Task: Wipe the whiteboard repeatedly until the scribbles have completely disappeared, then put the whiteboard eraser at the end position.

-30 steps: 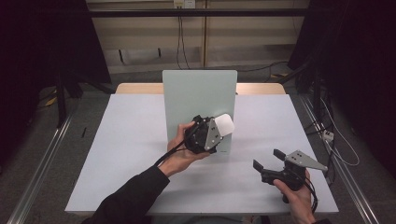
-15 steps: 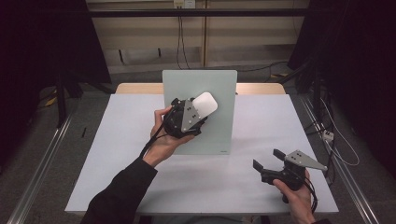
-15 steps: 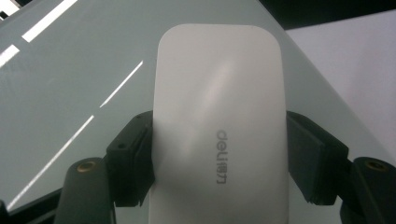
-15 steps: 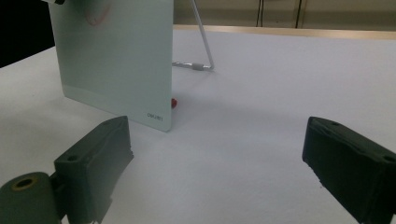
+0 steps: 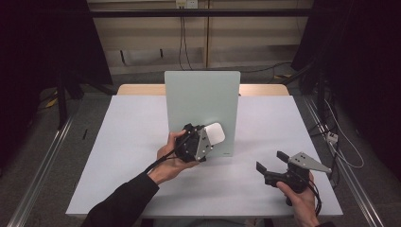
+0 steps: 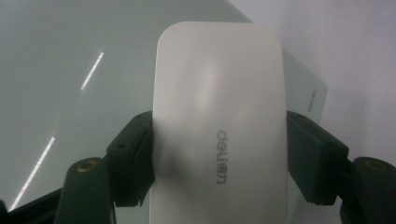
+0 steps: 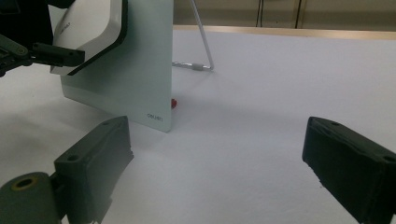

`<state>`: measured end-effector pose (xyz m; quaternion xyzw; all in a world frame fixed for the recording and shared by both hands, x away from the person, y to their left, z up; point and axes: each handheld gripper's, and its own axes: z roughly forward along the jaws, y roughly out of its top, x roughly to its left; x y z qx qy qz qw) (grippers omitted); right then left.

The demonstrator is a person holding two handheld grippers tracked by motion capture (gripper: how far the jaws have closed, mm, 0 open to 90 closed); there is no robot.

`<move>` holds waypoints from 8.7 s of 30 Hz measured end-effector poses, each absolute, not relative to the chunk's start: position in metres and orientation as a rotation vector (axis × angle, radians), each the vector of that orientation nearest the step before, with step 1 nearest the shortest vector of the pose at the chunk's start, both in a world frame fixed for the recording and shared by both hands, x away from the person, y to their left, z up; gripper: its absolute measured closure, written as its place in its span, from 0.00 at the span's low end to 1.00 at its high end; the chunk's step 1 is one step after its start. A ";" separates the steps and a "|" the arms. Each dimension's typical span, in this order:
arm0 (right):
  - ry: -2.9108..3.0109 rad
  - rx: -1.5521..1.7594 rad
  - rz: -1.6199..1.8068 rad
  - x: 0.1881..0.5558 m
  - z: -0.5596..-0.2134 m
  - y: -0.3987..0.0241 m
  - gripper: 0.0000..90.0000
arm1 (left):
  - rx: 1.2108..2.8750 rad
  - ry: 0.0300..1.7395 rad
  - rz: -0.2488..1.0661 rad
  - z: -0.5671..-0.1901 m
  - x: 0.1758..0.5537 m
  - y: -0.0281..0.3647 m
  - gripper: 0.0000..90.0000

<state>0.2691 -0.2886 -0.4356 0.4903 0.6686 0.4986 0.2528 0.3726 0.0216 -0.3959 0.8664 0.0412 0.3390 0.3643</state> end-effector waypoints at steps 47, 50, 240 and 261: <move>1.818 1.335 1.357 0.269 -0.436 -0.289 0.09 | 2.102 0.259 0.908 -0.356 0.393 0.062 0.35; 1.818 1.336 1.358 0.270 -0.436 -0.289 0.09 | 2.061 0.298 0.923 -0.346 0.399 0.068 0.35; 1.836 1.332 1.358 0.270 -0.436 -0.287 0.09 | 2.516 0.395 0.087 -0.440 0.364 0.021 0.33; 1.836 1.333 1.365 0.272 -0.437 -0.288 0.09 | 2.257 0.430 0.146 -0.413 0.369 0.043 0.07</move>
